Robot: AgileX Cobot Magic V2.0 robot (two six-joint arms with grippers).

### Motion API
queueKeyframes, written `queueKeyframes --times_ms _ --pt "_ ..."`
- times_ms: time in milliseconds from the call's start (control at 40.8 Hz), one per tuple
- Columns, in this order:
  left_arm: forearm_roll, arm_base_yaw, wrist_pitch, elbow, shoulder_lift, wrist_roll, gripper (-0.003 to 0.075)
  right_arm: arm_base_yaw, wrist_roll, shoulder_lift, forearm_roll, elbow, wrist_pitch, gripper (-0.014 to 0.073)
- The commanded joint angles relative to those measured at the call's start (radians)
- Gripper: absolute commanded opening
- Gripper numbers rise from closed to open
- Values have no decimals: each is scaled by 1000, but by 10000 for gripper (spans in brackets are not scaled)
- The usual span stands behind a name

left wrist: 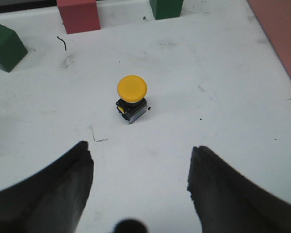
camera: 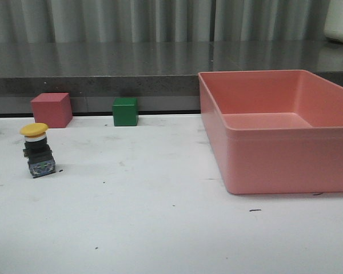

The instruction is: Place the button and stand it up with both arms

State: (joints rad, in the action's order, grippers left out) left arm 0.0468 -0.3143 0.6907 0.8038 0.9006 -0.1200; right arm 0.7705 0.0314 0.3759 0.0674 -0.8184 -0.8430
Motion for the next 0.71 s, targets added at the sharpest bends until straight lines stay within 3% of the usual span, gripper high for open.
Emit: queueKeyframes --times_ms 0,343,687 --pt "-2 -8 52 77 -81 -8 427 -3 1 13 2 -21 84 509" --pt "-4 -8 194 99 -338 -8 427 -3 1 13 2 -21 84 509" --pt "-4 -8 315 97 -415 -8 418 -3 1 13 1 -21 83 509"
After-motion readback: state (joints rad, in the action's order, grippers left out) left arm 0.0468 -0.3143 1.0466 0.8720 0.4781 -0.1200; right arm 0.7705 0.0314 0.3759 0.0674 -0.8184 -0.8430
